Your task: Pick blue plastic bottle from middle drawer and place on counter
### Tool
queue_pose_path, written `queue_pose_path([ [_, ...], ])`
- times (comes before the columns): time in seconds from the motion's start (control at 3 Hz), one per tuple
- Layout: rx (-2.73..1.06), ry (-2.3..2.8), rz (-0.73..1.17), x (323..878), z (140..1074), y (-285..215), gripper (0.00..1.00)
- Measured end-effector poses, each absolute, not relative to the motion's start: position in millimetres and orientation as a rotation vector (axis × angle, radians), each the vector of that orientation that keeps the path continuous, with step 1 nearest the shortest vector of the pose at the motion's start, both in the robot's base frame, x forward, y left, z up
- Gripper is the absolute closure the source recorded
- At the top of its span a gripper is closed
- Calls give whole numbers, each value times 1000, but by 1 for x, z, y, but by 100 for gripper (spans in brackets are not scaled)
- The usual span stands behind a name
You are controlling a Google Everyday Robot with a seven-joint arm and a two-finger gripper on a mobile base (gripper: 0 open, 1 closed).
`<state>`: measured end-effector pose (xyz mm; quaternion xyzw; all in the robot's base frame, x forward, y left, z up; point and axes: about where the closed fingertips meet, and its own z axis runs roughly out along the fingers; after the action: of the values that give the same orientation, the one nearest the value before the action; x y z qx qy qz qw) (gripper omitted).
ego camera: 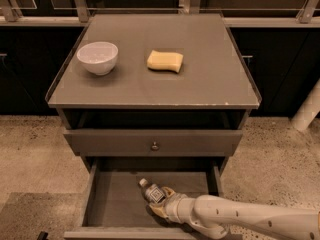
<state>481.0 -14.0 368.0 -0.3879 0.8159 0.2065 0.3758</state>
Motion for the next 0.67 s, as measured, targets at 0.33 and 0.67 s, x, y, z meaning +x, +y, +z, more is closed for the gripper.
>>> queue_pose_path([
  [0.33,-992,2088,528,481,368,-14,100],
  [0.67,-994,2087,528,481,372,-14,100],
])
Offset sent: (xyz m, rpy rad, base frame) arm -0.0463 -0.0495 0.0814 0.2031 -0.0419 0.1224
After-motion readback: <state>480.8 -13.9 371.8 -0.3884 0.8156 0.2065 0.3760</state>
